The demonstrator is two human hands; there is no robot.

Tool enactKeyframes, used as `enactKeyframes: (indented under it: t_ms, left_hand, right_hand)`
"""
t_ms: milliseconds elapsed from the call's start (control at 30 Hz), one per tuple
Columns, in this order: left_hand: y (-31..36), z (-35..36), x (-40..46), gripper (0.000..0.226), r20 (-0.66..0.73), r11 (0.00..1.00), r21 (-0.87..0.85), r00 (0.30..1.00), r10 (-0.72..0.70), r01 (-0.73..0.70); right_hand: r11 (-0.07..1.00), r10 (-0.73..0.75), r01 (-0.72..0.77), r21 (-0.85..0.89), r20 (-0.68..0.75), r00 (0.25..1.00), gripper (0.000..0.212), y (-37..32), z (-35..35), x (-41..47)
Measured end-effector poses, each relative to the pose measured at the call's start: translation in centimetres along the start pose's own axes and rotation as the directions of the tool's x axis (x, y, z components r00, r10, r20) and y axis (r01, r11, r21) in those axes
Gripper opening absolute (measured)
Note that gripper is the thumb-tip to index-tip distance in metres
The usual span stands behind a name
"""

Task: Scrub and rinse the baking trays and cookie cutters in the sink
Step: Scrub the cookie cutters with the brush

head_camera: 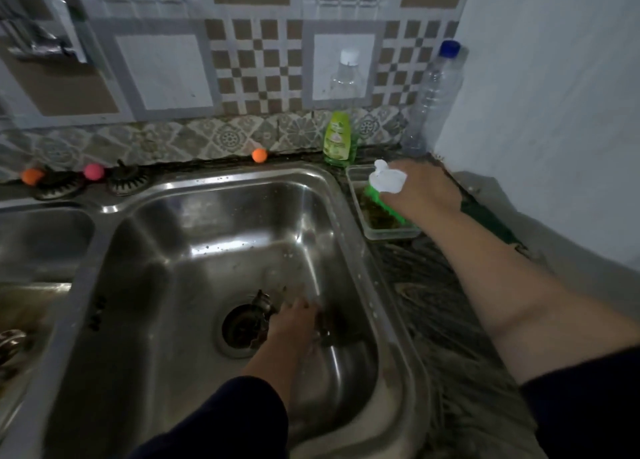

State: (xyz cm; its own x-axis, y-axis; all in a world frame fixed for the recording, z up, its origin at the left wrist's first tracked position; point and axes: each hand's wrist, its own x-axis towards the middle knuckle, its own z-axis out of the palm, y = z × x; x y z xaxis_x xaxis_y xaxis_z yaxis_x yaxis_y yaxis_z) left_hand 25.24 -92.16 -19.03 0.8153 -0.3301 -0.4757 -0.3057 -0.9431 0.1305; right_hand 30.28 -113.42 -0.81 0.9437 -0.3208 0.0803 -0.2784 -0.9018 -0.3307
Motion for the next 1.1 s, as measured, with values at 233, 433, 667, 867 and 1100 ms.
enactKeyframes:
  t_ms: [233, 433, 667, 867, 1100]
  left_hand:
    - [-0.6, -1.2, 0.9, 0.045, -0.134, 0.989, -0.145, 0.99, -0.047, 0.028]
    - [-1.3, -6.1, -1.4, 0.012, 0.024, 0.162, -0.986, 0.987, -0.156, 0.049]
    - [-5.2, -10.7, -4.0, 0.026, 0.072, -0.531, -0.847, 0.995, -0.065, 0.027]
    - [-7.4, -12.1, -7.3, 0.052, -0.007, -0.562, -0.826, 0.998, -0.057, -0.038]
    - [-11.5, -11.7, -10.2, 0.037, -0.041, -0.615, -0.776, 0.985, -0.171, -0.139]
  right_hand:
    - [0.998, -0.033, 0.037, -0.047, 0.067, 0.997, 0.051, -0.3, 2.0, 0.6]
    - [0.999, 0.009, -0.008, 0.045, -0.005, 1.0, 0.049, -1.4, 0.0, -0.2]
    - [0.926, -0.148, 0.162, 0.34, -0.067, 0.987, 0.054, -7.3, -1.9, -6.3]
    - [0.904, -0.302, 0.284, 0.319, 0.009, 0.953, 0.057, -12.9, 4.7, -13.7]
    - [0.912, -0.253, 0.268, 0.311, -0.087, 0.963, 0.056, -16.1, 7.4, -14.6]
